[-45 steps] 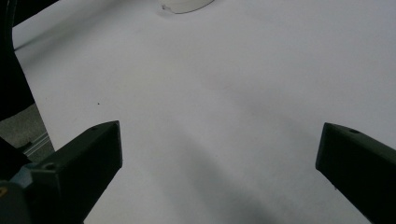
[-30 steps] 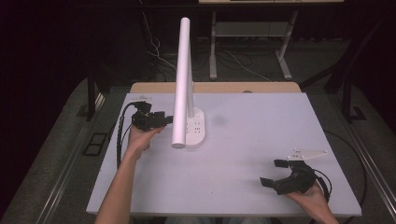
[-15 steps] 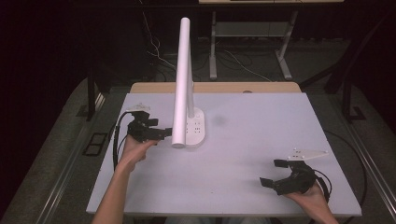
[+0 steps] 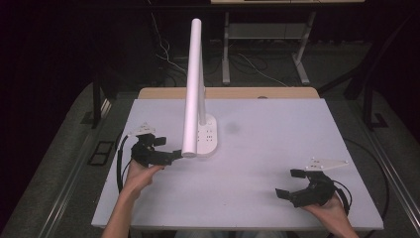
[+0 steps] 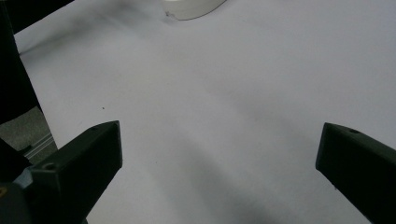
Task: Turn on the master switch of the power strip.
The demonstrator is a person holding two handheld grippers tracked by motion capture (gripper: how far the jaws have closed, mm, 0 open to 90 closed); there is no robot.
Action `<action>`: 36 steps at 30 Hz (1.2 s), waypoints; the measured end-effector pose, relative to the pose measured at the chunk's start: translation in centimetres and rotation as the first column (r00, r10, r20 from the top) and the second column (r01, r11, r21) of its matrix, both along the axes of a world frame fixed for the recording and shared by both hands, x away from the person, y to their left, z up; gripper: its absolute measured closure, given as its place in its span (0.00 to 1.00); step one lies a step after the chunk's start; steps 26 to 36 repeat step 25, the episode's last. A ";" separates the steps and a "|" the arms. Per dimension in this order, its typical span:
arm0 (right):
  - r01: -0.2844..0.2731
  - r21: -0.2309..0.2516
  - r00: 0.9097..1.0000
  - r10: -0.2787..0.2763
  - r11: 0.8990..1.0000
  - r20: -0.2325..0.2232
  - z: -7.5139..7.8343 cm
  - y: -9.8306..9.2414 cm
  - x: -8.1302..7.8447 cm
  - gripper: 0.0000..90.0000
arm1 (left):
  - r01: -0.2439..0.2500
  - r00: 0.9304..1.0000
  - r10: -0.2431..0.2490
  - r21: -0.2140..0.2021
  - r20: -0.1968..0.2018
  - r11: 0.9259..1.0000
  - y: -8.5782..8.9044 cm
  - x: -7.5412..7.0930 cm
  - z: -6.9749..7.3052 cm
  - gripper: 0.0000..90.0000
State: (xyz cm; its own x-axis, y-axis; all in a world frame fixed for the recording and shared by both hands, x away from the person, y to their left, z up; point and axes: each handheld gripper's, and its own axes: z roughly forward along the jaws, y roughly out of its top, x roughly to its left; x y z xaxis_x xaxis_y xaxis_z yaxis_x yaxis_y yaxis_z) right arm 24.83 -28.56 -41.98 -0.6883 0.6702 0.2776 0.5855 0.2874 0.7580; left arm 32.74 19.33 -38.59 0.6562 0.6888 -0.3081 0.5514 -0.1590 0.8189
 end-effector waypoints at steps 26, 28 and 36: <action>0.018 0.030 1.000 -0.018 0.999 0.006 0.0 -0.3 -0.5 0.00 | 0.053 0.999 -0.053 -0.056 0.004 0.997 -0.5 -6.1 -3.0 0.00; 0.018 0.030 1.000 -0.018 0.999 0.006 0.0 -0.3 -0.5 0.00 | 0.053 0.999 -0.053 -0.056 0.004 0.997 -0.5 -6.1 -3.0 0.00; 0.018 0.030 1.000 -0.018 0.999 0.006 0.0 -0.3 -0.5 0.00 | 0.053 0.999 -0.053 -0.056 0.004 0.997 -0.5 -6.1 -3.0 0.00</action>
